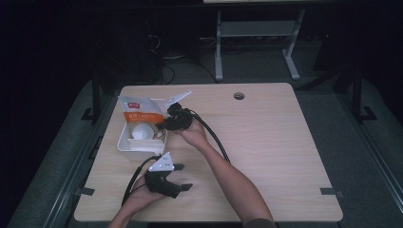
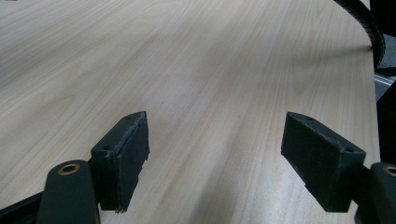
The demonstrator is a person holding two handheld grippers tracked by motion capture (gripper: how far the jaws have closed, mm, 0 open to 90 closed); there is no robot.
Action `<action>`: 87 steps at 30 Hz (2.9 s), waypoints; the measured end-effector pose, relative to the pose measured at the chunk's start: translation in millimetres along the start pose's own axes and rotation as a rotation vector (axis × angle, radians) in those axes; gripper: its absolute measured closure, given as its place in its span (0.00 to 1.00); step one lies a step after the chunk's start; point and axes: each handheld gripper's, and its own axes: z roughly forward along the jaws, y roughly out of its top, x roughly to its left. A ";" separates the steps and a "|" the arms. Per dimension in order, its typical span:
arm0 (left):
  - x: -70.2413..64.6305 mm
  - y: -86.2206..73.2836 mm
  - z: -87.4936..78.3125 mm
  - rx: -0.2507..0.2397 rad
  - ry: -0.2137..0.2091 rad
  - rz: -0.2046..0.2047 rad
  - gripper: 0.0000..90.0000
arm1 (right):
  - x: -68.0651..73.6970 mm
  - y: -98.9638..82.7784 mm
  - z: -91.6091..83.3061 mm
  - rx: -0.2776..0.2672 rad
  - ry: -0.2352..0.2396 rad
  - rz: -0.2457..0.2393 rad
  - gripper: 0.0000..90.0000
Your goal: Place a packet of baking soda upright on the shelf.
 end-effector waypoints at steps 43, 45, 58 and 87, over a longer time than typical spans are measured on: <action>-0.6 1.8 3.2 0.010 0.017 -0.010 0.23 | -14.9 -27.0 -106.4 -0.059 -0.034 0.071 0.56; -0.7 1.9 3.4 0.011 0.019 -0.009 0.23 | -15.0 -28.1 -108.7 -0.056 -0.039 0.068 0.55; -0.6 1.8 4.6 0.013 0.022 -0.014 0.23 | -20.2 -45.0 -136.9 -0.088 -0.052 0.102 0.46; 0.3 3.5 6.9 0.009 0.026 -0.027 0.22 | -19.7 -84.1 -195.3 -0.085 -0.082 0.169 0.37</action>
